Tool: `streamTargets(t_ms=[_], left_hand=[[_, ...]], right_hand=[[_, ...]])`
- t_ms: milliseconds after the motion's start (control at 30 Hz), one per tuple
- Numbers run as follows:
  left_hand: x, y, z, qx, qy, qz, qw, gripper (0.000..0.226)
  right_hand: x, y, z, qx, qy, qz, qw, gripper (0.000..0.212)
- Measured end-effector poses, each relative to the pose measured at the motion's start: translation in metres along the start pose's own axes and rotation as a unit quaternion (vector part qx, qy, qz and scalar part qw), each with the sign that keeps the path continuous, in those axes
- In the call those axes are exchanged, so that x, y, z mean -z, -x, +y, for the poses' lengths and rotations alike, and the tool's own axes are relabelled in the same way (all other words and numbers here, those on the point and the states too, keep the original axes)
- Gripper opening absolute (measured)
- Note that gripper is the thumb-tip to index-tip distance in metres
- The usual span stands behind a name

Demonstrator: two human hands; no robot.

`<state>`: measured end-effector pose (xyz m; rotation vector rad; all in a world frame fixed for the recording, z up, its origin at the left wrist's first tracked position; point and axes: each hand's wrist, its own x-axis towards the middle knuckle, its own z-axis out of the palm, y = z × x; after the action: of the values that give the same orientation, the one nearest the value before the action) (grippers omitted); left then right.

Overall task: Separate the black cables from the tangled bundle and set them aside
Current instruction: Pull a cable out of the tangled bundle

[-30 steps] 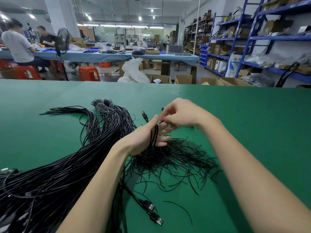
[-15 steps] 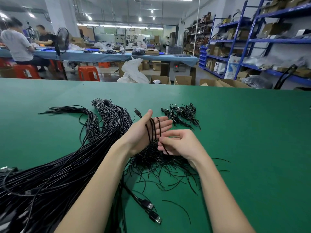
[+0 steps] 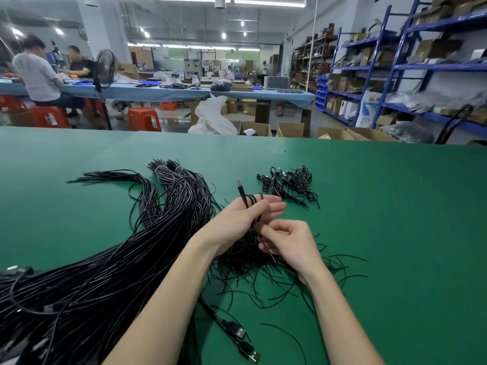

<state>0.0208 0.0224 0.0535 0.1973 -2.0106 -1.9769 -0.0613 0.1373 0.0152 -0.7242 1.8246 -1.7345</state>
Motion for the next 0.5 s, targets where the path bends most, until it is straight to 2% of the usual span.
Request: streamTargets(t_ms=[100,200,300,433,500], left_hand=[[-0.003,-0.002,-0.002,-0.005,-0.050,0.004,0.999,0.031],[-0.001,-0.002,-0.002,-0.004,-0.052,0.004,0.999,0.031],[-0.002,0.000,-0.005,-0.011,-0.078,0.013,0.997,0.029],[0.001,-0.003,-0.008,-0.032,-0.140,0.031,0.989,0.032],[0.003,-0.001,-0.006,-0.022,-0.151,-0.003,0.988,0.030]], right_hand=[[-0.001,-0.002,0.002,0.014,-0.014,0.024,1.000,0.023],[0.000,-0.004,0.002,0.026,0.000,0.033,0.999,0.025],[0.002,-0.002,0.002,0.020,0.058,0.022,0.998,0.028],[0.029,0.004,-0.011,-0.017,0.120,-0.032,0.992,0.040],[0.046,0.008,-0.023,0.013,0.152,-0.020,0.988,0.050]])
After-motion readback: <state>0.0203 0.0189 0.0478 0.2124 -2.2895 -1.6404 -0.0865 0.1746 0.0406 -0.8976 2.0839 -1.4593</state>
